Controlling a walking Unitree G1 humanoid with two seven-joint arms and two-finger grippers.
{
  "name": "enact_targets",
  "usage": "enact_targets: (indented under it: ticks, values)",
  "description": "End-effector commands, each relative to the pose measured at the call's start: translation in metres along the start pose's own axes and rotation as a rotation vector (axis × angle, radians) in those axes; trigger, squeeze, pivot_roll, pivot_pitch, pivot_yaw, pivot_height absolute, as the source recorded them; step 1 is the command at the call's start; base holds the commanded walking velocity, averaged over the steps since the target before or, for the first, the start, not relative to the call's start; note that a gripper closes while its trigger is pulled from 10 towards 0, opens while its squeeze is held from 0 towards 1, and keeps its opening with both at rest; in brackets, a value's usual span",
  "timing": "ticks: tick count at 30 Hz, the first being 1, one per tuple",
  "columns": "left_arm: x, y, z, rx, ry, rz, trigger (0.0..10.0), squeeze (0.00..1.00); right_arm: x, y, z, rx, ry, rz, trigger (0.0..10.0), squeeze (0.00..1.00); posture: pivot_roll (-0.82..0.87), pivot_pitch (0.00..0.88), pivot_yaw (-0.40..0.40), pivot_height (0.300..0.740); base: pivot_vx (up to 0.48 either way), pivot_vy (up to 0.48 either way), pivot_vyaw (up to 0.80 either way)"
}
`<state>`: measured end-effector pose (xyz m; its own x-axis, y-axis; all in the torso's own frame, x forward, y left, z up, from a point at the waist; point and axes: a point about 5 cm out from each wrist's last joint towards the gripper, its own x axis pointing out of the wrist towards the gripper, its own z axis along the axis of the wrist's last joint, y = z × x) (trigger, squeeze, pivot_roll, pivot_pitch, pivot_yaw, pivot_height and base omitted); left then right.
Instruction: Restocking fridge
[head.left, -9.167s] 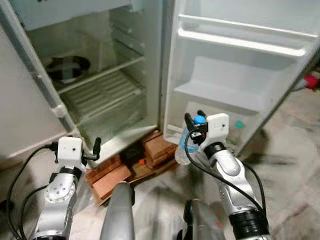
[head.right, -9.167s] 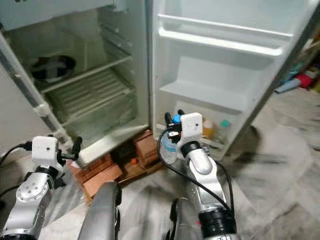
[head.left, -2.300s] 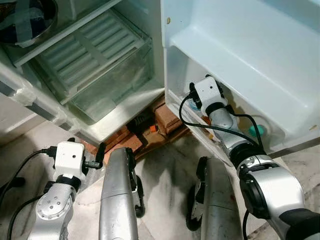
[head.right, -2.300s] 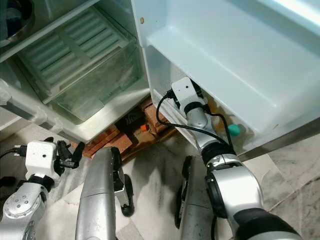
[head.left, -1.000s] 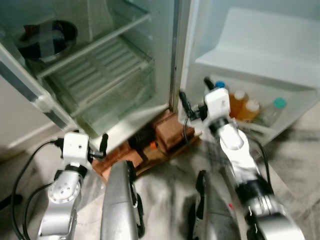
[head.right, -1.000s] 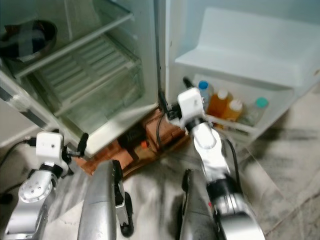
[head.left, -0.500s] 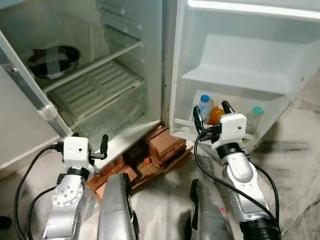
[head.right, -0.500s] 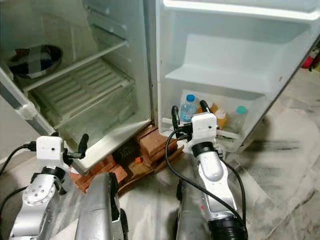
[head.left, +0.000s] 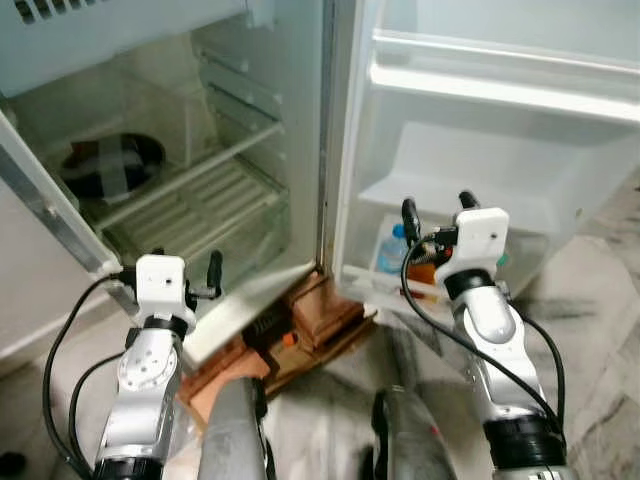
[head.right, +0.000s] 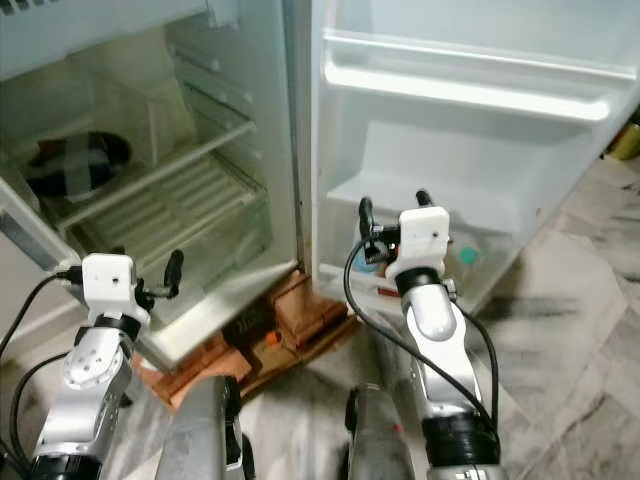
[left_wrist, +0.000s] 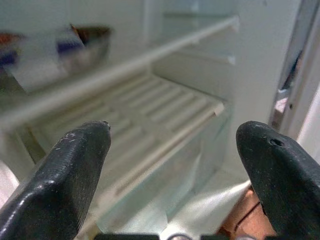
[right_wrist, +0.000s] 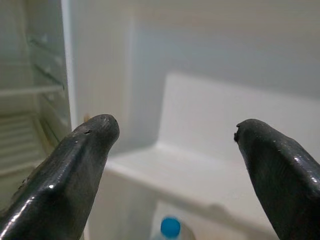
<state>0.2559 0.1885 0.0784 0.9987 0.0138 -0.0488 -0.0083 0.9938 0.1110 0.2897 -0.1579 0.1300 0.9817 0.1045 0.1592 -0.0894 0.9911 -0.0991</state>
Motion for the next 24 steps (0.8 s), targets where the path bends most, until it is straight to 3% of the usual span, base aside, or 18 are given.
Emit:
enact_targets:
  ticks: [1,10,16,24]
  values:
    - [-0.003,0.003,-0.004,0.013,0.013,0.01,10.0,0.0,0.0,-0.002,-0.001,0.005,0.011,-0.006,10.0,0.0,0.04,0.0,-0.006,0.728,0.0,0.0,0.0]
    - [-0.002,0.0,-0.006,0.016,0.014,0.006,10.0,0.0,-0.001,0.002,-0.008,0.042,0.049,-0.012,10.0,0.0,0.05,0.0,-0.005,0.74,0.0,0.0,0.0]
    - [-0.002,-0.002,-0.006,0.027,0.017,-0.001,10.0,0.0,-0.001,0.006,-0.023,0.071,0.163,-0.011,10.0,0.0,0.04,0.0,0.0,0.74,0.0,0.0,0.0]
    - [-0.002,-0.001,-0.008,0.029,0.027,0.008,10.0,0.0,-0.005,0.014,-0.028,0.07,0.191,0.029,10.0,0.0,0.04,0.001,-0.001,0.74,0.0,-0.465,0.0]
